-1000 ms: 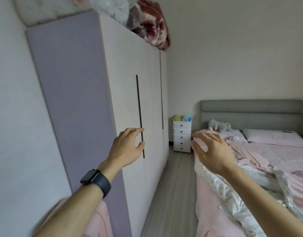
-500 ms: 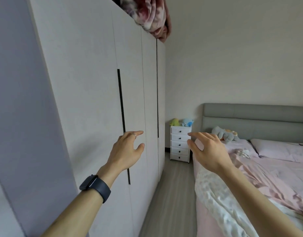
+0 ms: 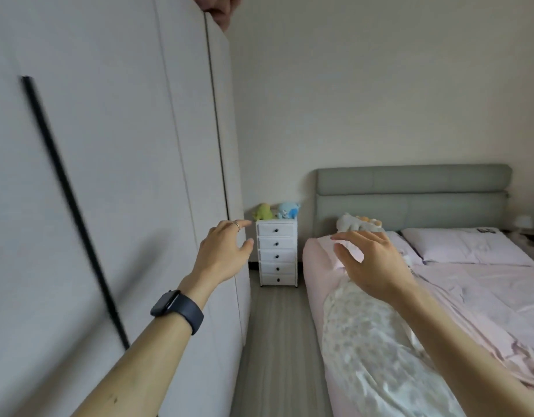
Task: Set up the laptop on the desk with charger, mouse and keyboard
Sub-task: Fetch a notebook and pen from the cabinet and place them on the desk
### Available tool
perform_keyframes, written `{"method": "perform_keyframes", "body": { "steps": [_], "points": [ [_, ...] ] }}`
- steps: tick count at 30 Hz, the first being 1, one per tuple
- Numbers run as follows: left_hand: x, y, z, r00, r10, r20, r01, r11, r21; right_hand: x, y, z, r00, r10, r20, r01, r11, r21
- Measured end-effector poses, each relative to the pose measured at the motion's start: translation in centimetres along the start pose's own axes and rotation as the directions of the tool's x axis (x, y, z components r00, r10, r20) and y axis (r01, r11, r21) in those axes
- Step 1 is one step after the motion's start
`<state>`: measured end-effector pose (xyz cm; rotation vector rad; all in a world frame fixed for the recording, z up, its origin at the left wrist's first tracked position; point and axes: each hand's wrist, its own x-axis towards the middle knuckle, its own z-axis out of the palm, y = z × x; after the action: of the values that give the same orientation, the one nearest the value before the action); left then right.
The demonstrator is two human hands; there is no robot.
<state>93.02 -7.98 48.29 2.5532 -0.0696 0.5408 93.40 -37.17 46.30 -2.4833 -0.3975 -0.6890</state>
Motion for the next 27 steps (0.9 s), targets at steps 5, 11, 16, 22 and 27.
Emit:
{"method": "perform_keyframes", "body": {
  "steps": [5,11,16,22,27],
  "points": [
    [12.3,-2.0,5.8,0.994,0.05,0.101,-0.046,0.998,-0.035,6.4,5.7,6.0,0.991,0.13,0.003,-0.13,0.991,-0.04],
    [24.8,-5.8,12.7,0.992,0.056,0.111,-0.056,0.998,-0.001,17.6,12.8,13.2,0.99,0.138,0.017,-0.138,0.99,-0.025],
    [35.4,-10.2,18.2,0.991,-0.08,0.108,0.082,0.997,-0.01,31.1,18.9,19.0,0.992,0.081,0.101,-0.082,0.997,0.001],
    [44.2,-15.9,24.6,0.973,-0.198,0.121,0.204,0.979,-0.033,43.3,23.8,27.3,0.984,0.018,0.18,-0.027,0.998,0.048],
    [52.7,-21.7,31.2,0.952,-0.249,0.18,0.258,0.966,-0.025,50.7,27.2,36.2,0.967,0.015,0.256,-0.025,0.999,0.037]
  ]
}}
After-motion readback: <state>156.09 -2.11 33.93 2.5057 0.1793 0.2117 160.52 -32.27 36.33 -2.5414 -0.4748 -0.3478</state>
